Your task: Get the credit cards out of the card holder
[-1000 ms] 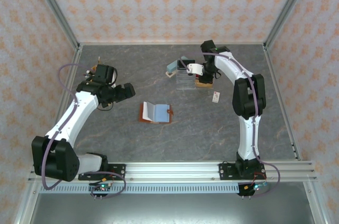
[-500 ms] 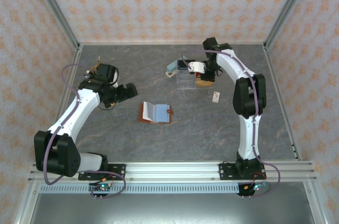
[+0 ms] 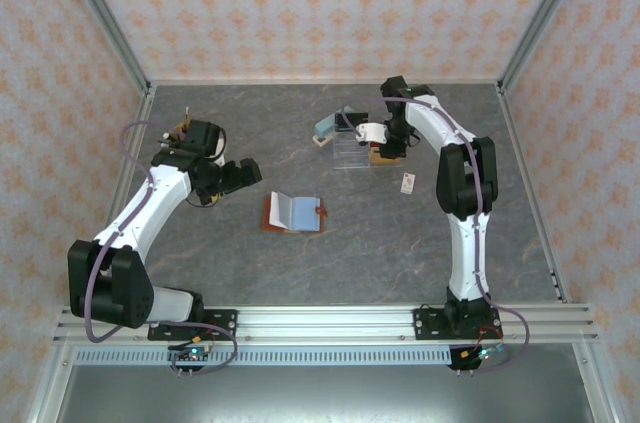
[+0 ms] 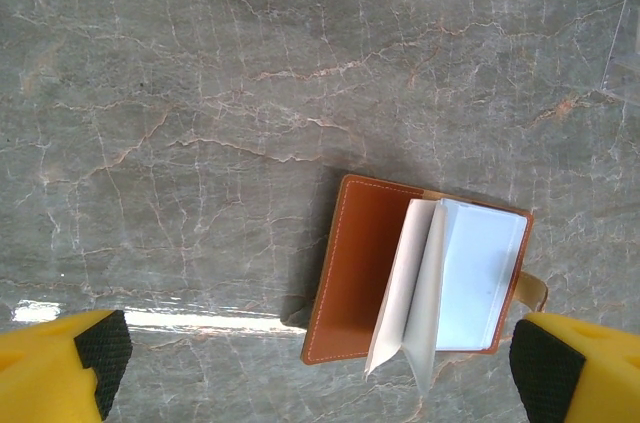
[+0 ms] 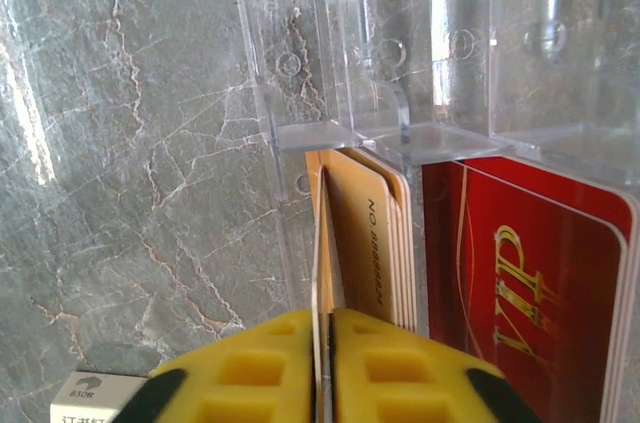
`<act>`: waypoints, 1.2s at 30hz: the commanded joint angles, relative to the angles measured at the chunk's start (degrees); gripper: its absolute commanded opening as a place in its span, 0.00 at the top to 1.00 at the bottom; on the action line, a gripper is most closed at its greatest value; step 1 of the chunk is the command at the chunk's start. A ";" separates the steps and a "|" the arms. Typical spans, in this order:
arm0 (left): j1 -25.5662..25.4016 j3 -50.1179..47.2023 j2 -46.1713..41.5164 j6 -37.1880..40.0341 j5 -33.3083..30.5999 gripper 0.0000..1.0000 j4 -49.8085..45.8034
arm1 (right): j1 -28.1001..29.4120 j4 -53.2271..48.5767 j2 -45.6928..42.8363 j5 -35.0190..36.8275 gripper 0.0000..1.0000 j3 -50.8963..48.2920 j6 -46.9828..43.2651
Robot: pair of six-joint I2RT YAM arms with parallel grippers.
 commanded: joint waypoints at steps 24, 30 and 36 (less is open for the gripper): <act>0.44 -2.19 -11.53 -1.96 -11.43 0.00 4.06 | -0.29 12.50 -27.37 -1.92 0.59 -14.02 24.38; 0.42 -5.60 -17.92 -3.68 -18.53 0.00 9.51 | -0.31 28.64 -41.82 4.17 0.04 -29.21 44.02; 0.42 -6.24 -17.21 -3.79 -27.33 0.00 13.14 | -0.34 45.12 -54.22 17.42 0.00 -46.44 56.46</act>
